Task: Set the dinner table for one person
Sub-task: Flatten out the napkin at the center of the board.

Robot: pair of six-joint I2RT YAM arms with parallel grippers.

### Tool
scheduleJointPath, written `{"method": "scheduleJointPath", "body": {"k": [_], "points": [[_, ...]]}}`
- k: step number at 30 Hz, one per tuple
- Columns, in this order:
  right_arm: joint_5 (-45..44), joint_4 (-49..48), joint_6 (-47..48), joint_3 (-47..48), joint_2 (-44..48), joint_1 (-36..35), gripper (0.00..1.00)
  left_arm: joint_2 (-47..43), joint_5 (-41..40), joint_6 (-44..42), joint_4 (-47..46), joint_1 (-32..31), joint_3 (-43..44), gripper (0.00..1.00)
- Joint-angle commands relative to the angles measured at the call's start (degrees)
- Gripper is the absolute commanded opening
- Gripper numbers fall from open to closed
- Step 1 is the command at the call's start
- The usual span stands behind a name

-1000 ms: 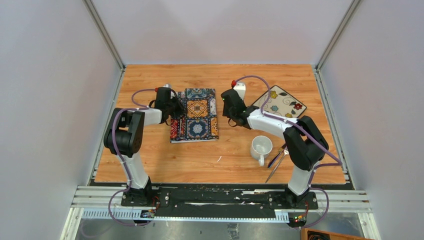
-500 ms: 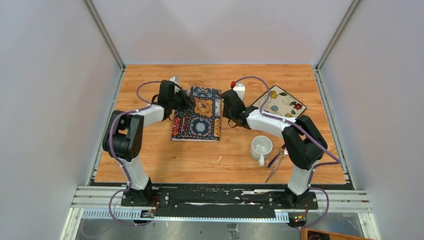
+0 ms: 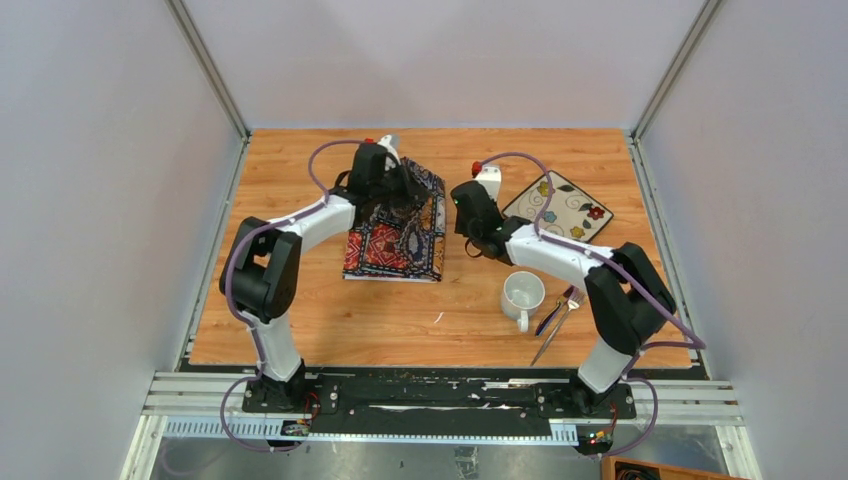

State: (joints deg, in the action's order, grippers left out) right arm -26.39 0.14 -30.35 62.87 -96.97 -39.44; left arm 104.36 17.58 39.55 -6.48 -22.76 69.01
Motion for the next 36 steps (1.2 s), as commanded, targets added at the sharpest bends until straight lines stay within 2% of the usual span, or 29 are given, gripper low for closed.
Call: {"method": "scheduleJointPath", "body": {"k": [1, 8, 16, 19, 21, 25, 28, 31, 36], "points": [[-6.43, 0.35, 3.28, -1.87, 6.22, 0.68, 0.41, 3.10, -0.13, 0.33, 2.40, -4.06, 6.13, 0.00], [-12.78, 0.88, 7.48, -5.35, 17.59, 0.73, 0.41, 10.66, -2.25, -0.25, 9.93, -9.32, 19.49, 0.00], [-15.54, 0.94, 10.27, -9.17, 26.57, 0.71, 0.42, 19.33, -2.21, 1.33, 13.06, -15.49, 31.48, 0.01], [-15.87, 0.95, 10.82, -9.43, 26.55, 0.68, 0.43, 20.72, -2.41, 1.15, 14.21, -17.10, 34.52, 0.11], [-15.88, 1.02, 10.78, -9.35, 26.09, 0.69, 0.43, 20.68, -2.70, 1.14, 14.52, -17.47, 35.55, 0.22], [-15.59, 1.06, 10.42, -9.45, 25.44, 0.69, 0.43, 19.49, -1.93, 0.42, 14.57, -17.49, 36.12, 0.63], [-15.31, 0.94, 10.29, -9.20, 24.77, 0.69, 0.43, 18.45, -1.40, 0.12, 14.65, -17.49, 36.46, 0.80], [-15.09, 0.84, 10.03, -9.05, 24.11, 0.74, 0.43, 16.99, -1.89, -0.59, 15.19, -17.50, 36.62, 0.87], [-15.26, 0.65, 9.84, -9.26, 24.44, 0.66, 0.43, 14.18, -1.63, -2.18, 15.98, -17.50, 36.50, 0.89]]}}
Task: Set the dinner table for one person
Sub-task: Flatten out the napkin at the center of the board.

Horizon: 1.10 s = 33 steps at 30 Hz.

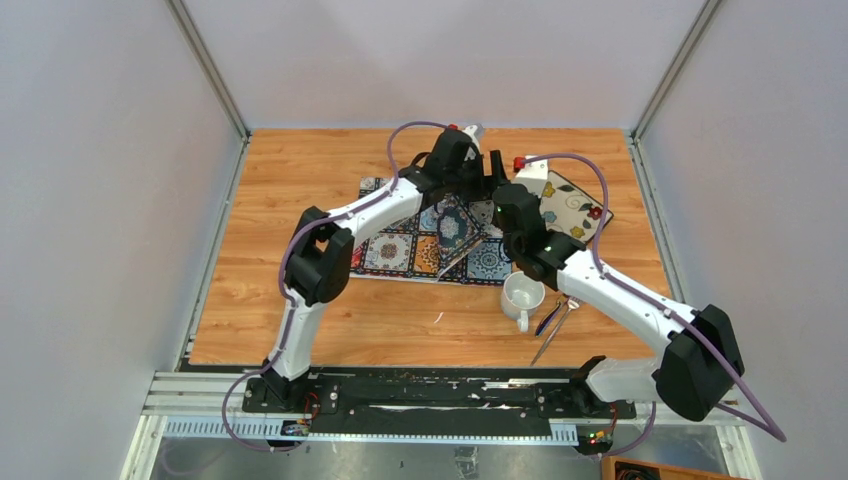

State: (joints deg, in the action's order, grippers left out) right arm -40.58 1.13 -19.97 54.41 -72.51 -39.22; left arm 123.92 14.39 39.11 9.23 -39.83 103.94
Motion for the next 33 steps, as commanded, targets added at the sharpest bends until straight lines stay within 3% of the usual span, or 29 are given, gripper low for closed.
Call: {"method": "scheduleJointPath", "body": {"k": [1, 17, 33], "points": [[-1.13, -0.29, -0.64, -0.80, 0.24, 0.42, 0.43, -5.86, 2.70, -1.31, -0.27, -0.44, 1.72, 0.89], [-5.20, -0.64, 1.80, -1.78, 5.44, 0.20, 0.43, -5.75, 8.41, 1.77, -3.87, -1.64, 5.20, 0.89], [1.16, -0.63, -2.15, -0.50, -2.74, 0.10, 0.42, -21.10, -12.56, -9.84, 0.74, -1.57, -17.50, 0.89]]}}
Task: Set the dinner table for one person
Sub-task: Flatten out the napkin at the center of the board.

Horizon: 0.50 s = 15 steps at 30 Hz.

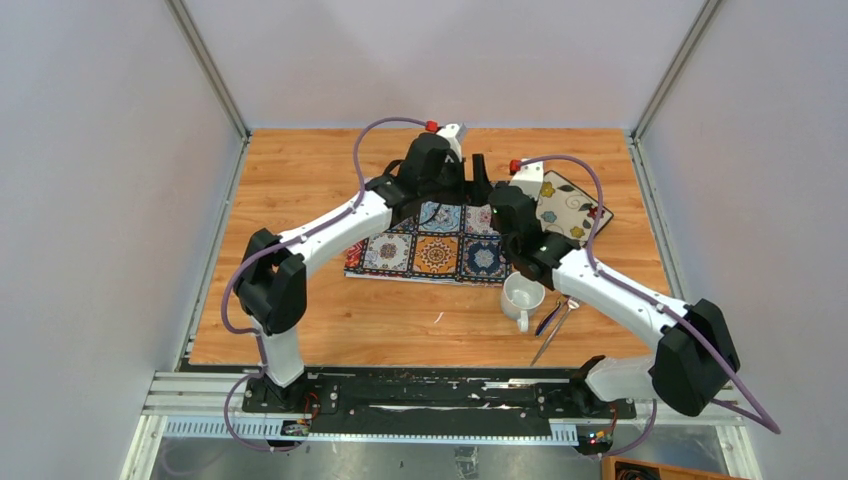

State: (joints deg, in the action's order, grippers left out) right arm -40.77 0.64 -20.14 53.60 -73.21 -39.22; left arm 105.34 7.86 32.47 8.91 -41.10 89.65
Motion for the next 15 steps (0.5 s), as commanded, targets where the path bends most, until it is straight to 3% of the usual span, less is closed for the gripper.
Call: {"method": "scheduleJointPath", "body": {"k": [1, 15], "points": [[1.54, -0.20, -2.17, 0.42, -2.50, 0.11, 0.42, -2.85, -6.90, -3.35, 1.11, -0.25, -3.94, 0.89], [4.39, -0.18, -1.65, 2.48, -8.37, -0.11, 0.42, -5.80, -8.91, -1.77, -2.18, 6.10, -16.80, 0.89]]}}
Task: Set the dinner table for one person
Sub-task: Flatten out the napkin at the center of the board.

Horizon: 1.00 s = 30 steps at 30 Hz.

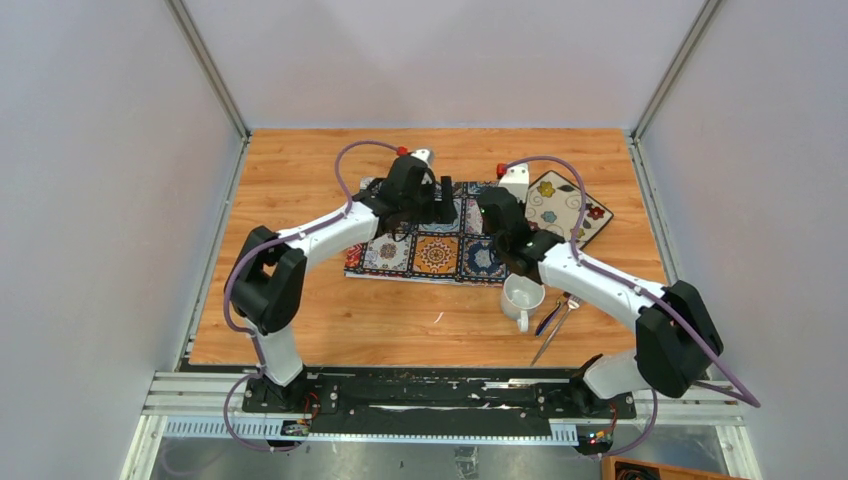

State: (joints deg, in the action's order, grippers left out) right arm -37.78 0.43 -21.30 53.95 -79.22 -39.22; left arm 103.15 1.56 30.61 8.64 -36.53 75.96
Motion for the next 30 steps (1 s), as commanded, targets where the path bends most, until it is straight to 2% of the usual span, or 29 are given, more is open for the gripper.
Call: {"method": "scheduleJointPath", "body": {"k": [1, 10, 19, 26, 30], "points": [[2.02, 0.04, -0.56, 2.50, -3.05, -0.11, 0.42, -4.10, -3.45, 0.01, -2.00, 1.84, -4.15, 0.88], [2.39, 0.39, 0.33, 4.99, -10.39, 0.96, 0.42, -6.97, -7.37, -1.08, -2.72, 4.35, -11.42, 0.88], [2.70, 0.49, 0.76, 4.60, -11.04, 2.16, 0.42, -8.39, -11.99, -2.15, -1.82, 6.39, -15.62, 0.87], [3.56, 0.47, 1.17, 4.60, -12.35, 2.44, 0.41, -14.93, -16.44, 0.69, -7.04, 6.39, -26.00, 0.86], [4.04, 0.46, 0.92, 4.84, -13.66, 2.57, 0.41, -17.65, -20.47, 0.53, -6.74, 6.39, -28.76, 0.86]]}}
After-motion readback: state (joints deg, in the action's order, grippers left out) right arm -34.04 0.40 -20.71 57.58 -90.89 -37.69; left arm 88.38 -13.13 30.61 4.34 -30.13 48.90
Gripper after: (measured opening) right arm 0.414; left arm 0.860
